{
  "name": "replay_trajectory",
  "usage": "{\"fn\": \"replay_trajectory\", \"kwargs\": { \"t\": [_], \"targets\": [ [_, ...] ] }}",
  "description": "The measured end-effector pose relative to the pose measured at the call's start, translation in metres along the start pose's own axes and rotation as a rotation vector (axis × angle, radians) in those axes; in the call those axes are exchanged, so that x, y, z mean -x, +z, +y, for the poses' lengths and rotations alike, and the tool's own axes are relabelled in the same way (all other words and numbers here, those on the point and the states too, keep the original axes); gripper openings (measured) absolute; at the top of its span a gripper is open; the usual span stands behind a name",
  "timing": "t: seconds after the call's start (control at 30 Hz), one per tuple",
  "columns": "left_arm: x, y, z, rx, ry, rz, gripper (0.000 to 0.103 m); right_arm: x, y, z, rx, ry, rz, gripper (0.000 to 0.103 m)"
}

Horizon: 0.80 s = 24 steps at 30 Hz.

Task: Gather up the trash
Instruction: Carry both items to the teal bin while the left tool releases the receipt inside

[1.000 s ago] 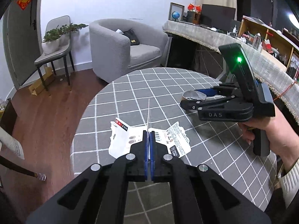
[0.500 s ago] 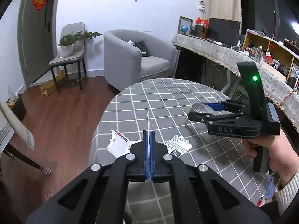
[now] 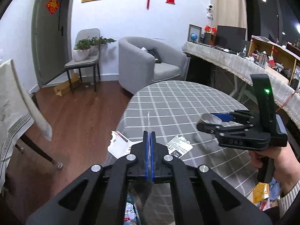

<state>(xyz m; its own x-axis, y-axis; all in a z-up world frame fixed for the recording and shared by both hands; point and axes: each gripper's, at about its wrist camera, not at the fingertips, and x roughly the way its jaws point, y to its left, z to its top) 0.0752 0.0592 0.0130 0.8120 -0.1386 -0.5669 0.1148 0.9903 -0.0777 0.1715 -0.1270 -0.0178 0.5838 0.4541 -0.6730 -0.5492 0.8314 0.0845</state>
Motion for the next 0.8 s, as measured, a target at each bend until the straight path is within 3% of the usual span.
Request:
{"fn": "replay_trajectory", "kwargs": {
  "t": [0.47,0.7,0.8],
  "targets": [
    [0.022,-0.048,0.064,0.058,0.095,0.059,0.003,0.021,-0.008,0.078,0.04,0.087,-0.046,0.052],
    [0.018,-0.073,0.093,0.077,0.128,0.145,0.003,0.007,-0.011,0.12,0.066,0.143,-0.016,0.052],
    [0.007,-0.091,0.103,0.092,0.111,0.239,0.003,-0.001,-0.011,0.138,0.088,0.159,0.0,0.052]
  ]
}}
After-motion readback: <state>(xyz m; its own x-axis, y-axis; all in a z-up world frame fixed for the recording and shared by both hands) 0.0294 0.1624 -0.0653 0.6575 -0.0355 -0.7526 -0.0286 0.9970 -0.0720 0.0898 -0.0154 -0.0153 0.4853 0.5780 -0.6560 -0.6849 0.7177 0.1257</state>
